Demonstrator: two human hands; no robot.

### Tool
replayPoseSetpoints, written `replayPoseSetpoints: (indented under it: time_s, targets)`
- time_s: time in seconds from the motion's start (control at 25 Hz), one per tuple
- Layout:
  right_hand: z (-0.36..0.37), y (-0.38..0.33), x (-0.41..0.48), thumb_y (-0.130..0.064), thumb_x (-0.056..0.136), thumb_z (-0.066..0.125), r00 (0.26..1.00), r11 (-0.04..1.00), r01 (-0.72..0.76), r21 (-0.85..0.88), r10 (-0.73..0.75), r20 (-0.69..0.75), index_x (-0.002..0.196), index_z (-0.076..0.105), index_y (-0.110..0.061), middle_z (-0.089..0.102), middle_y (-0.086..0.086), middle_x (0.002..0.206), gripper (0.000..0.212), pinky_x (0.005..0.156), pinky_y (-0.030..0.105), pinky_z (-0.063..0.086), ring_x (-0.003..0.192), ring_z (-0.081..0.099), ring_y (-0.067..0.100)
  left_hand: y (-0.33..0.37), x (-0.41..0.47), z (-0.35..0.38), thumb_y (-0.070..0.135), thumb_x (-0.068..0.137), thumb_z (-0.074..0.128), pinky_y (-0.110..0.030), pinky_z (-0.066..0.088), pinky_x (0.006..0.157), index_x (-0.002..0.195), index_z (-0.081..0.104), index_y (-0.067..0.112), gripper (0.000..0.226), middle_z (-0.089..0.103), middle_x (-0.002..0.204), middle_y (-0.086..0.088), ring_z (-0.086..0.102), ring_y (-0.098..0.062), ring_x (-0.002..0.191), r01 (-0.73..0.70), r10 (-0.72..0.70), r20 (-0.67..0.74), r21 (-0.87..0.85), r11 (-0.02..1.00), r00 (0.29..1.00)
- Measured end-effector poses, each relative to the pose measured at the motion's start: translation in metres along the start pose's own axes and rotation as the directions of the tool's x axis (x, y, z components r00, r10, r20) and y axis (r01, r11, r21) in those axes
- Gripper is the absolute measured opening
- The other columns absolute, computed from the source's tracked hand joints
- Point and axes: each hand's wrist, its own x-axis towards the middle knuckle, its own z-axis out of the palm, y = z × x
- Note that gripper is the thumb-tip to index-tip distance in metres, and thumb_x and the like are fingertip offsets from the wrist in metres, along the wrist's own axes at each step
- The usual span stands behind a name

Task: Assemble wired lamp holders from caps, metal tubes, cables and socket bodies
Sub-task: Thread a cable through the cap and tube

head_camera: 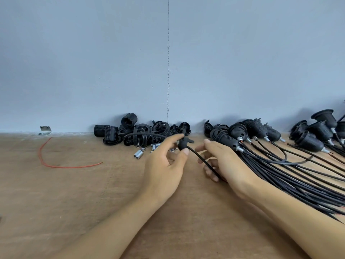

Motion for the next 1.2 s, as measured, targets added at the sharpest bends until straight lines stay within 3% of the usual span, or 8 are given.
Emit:
replayPoseSetpoints:
  time_s: [0.12, 0.32, 0.52, 0.6, 0.76, 0.88, 1.04, 1.2]
  targets:
    - [-0.003, 0.002, 0.002, -0.041, 0.106, 0.038, 1.0, 0.989, 0.005, -0.146, -0.008, -0.025, 0.095, 0.069, -0.019, 0.065, 0.004, 0.069, 0.039, 0.043, 0.023, 0.032, 0.046, 0.045, 0.013, -0.001, 0.003, -0.004, 0.024, 0.094, 0.069, -0.007, 0.044, 0.087, 0.117, 0.065, 0.047, 0.032, 0.073, 0.102, 0.018, 0.066, 0.006, 0.098, 0.056, -0.056, -0.078, -0.003, 0.998, 0.995]
    - [0.006, 0.004, 0.001, -0.058, 0.102, 0.037, 0.999, 0.996, 0.004, 0.093, 0.001, -0.052, 0.075, 0.07, -0.034, 0.055, 0.001, 0.067, 0.049, 0.04, 0.02, 0.029, 0.046, 0.039, 0.009, 0.006, -0.008, 0.005, 0.028, 0.089, 0.065, -0.011, 0.048, 0.07, 0.123, 0.064, 0.05, 0.041, 0.068, 0.103, 0.028, 0.066, -0.002, 0.083, -0.135, 0.104, 0.275, 0.097, 0.986, 0.956]
    - [0.0, 0.004, 0.005, -0.071, 0.089, 0.033, 0.999, 1.0, -0.007, -0.006, 0.006, -0.045, 0.091, 0.069, -0.021, 0.07, 0.007, 0.07, 0.063, 0.04, 0.026, 0.035, 0.05, 0.053, 0.024, 0.003, -0.004, 0.002, 0.023, 0.094, 0.069, -0.005, 0.044, 0.071, 0.122, 0.065, 0.045, 0.036, 0.066, 0.098, 0.032, 0.064, 0.0, 0.079, -0.084, 0.077, 0.071, 0.093, 0.992, 0.994]
    - [-0.002, 0.005, 0.006, -0.07, 0.093, 0.031, 0.998, 0.999, -0.02, -0.05, 0.018, -0.053, 0.093, 0.069, -0.022, 0.07, 0.004, 0.07, 0.061, 0.039, 0.021, 0.032, 0.046, 0.05, 0.017, 0.001, -0.001, 0.001, 0.022, 0.094, 0.069, -0.006, 0.045, 0.072, 0.124, 0.066, 0.042, 0.036, 0.066, 0.099, 0.031, 0.065, -0.003, 0.081, -0.041, 0.04, 0.013, 0.094, 0.995, 0.999]
    - [0.003, 0.006, 0.003, -0.062, 0.102, 0.031, 0.998, 0.998, -0.036, 0.047, 0.038, -0.051, 0.074, 0.071, -0.033, 0.053, -0.005, 0.059, 0.057, 0.038, 0.017, 0.023, 0.038, 0.032, 0.008, 0.002, -0.006, 0.004, 0.027, 0.092, 0.067, -0.005, 0.043, 0.07, 0.123, 0.066, 0.044, 0.036, 0.065, 0.099, 0.035, 0.063, 0.005, 0.079, -0.14, 0.115, 0.174, 0.142, 0.98, 0.978]
    - [0.007, 0.007, 0.001, -0.063, 0.102, 0.029, 1.0, 1.0, -0.021, 0.014, 0.021, 0.003, 0.063, 0.063, -0.028, 0.046, -0.009, 0.051, 0.063, 0.037, 0.016, 0.022, 0.037, 0.03, 0.007, 0.003, -0.009, 0.005, 0.029, 0.092, 0.062, -0.007, 0.042, 0.075, 0.13, 0.063, 0.043, 0.04, 0.063, 0.107, 0.033, 0.061, 0.007, 0.091, -0.236, 0.186, 0.266, 0.169, 0.957, 0.946]
    - [0.005, 0.008, 0.0, -0.074, 0.094, 0.029, 0.998, 0.998, -0.026, -0.059, 0.029, 0.051, 0.072, 0.06, -0.023, 0.05, -0.004, 0.059, 0.063, 0.036, 0.017, 0.024, 0.039, 0.031, 0.006, -0.002, -0.006, 0.005, 0.035, 0.09, 0.059, -0.019, 0.047, 0.08, 0.129, 0.064, 0.039, 0.039, 0.067, 0.109, 0.023, 0.063, -0.001, 0.096, -0.141, 0.112, 0.2, 0.137, 0.981, 0.973]
    - [0.006, 0.011, -0.002, -0.085, 0.088, 0.017, 0.993, 0.956, 0.093, -0.277, -0.069, 0.097, 0.075, 0.056, -0.026, 0.046, -0.008, 0.049, 0.073, 0.045, 0.016, 0.031, 0.043, 0.038, 0.002, 0.002, -0.005, 0.004, 0.042, 0.089, 0.062, -0.022, 0.052, 0.077, 0.113, 0.065, 0.043, 0.024, 0.069, 0.101, 0.019, 0.067, -0.005, 0.093, -0.13, 0.119, 0.144, 0.069, 0.989, 0.982]
